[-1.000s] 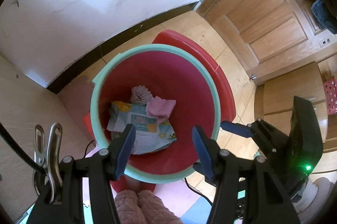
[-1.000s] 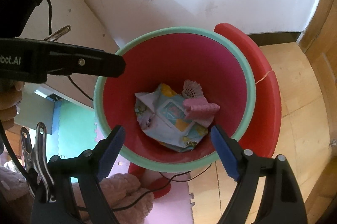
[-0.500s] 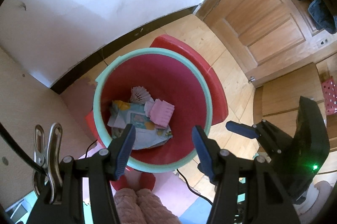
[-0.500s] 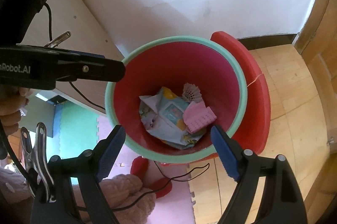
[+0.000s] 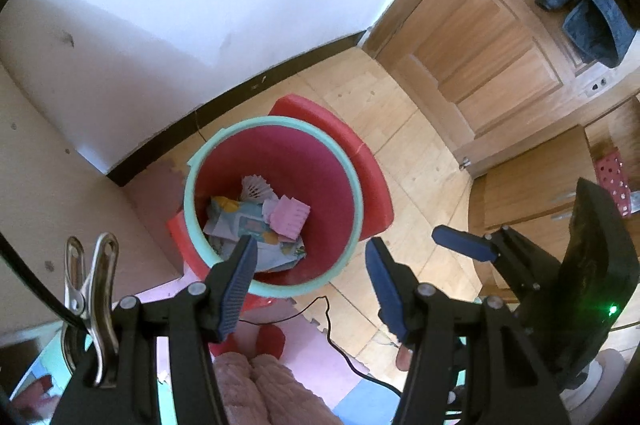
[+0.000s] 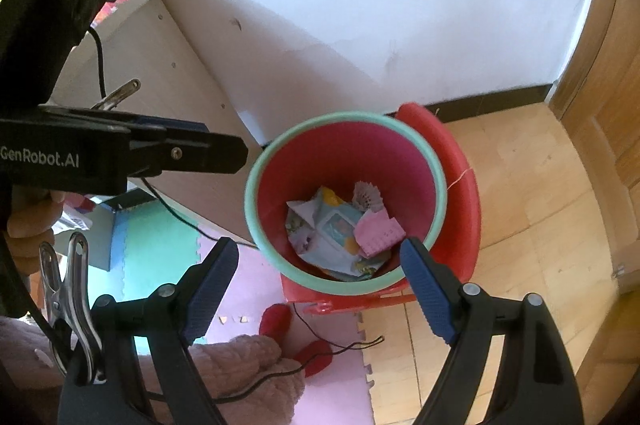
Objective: Collect trash
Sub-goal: 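Move both open tools away from the bucket back to the bed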
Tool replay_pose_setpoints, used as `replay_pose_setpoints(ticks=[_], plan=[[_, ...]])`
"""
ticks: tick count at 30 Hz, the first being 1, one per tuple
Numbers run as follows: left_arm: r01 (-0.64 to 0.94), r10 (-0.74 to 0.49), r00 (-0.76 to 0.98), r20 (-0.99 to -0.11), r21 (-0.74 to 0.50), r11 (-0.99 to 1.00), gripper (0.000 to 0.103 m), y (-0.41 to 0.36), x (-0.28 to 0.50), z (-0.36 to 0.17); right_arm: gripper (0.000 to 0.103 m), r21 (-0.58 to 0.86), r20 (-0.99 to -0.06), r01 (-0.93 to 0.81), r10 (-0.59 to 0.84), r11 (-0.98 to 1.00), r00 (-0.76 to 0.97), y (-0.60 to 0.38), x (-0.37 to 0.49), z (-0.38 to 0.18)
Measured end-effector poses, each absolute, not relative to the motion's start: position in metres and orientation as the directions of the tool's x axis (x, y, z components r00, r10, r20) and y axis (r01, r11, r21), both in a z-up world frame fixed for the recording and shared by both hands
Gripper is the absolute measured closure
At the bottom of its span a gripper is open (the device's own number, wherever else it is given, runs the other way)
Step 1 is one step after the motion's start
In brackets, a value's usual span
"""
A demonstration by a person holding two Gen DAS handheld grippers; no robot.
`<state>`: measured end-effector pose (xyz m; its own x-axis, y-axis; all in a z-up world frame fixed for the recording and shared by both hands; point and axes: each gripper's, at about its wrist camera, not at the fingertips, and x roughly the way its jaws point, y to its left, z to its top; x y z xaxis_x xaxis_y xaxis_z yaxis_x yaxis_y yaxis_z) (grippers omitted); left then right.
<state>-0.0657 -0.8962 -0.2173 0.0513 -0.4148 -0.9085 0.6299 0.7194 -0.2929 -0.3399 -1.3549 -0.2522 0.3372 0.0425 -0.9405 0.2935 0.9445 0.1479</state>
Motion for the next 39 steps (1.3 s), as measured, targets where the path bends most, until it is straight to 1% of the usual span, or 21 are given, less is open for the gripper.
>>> replay_pose_setpoints(ticks=[6,19,26,31,39], plan=[[0.623,-0.432,0.074,-0.899,-0.297,0.724,0.044,-0.88,-0.079,-0.184,0.018,0.148,-0.93,0.274,0.039,0.95,0.365,-1.342,-0.343,-0.216],[0.626,-0.462,0.135,-0.877,-0.286,0.726,0.044,-0.835,-0.097,-0.124,0.018,0.158,-0.909,0.21,0.059,0.965,0.414,-1.301,-0.341,-0.163],[0.627,-0.469,0.163,-0.868,-0.276,0.729,0.044,-0.791,-0.103,-0.099,0.018,0.177,-0.878,0.22,0.053,0.959,0.476,-1.272,-0.335,-0.129],[0.604,-0.467,0.191,-0.863,-0.271,0.749,0.044,-0.753,-0.106,-0.084,0.018,0.219,-0.863,0.238,0.074,0.946,0.5,-1.248,-0.326,-0.115],[0.548,-0.454,0.241,-0.858,-0.266,0.793,0.044,-0.688,-0.112,-0.061,0.018,0.213,-0.845,0.175,0.091,0.961,0.527,-1.196,-0.307,-0.09]])
